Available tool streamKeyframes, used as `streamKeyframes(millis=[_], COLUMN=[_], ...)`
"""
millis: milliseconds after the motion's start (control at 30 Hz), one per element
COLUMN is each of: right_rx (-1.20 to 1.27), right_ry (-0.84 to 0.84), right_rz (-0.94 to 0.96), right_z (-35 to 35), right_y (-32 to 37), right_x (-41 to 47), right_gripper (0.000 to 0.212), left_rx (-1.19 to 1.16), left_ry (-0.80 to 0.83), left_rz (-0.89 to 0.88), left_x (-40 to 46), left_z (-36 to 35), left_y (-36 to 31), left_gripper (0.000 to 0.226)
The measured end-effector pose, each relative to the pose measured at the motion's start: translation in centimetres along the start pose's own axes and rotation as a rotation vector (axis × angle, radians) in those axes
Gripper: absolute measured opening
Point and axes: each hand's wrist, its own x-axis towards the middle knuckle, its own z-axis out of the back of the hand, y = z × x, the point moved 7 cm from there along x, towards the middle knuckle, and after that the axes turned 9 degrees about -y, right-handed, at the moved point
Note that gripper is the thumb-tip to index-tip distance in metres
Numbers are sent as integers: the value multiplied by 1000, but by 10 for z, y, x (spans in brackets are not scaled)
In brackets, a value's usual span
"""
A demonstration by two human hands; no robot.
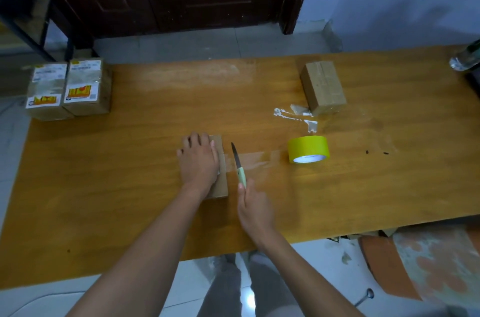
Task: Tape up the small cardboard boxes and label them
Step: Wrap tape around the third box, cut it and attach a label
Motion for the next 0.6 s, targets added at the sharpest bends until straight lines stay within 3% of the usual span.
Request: streamKeyframes(millis=[600], right_rx=[-130], right_ry=[52], right_rz=[94], right_z=[-22], right_y=[-6], right_x=[-17], right_gripper=[25], left_rx=[8], left_ry=[-21], left_rz=[19], left_x=[-1], left_z=[-2], left_y=[0], left_gripper=[36])
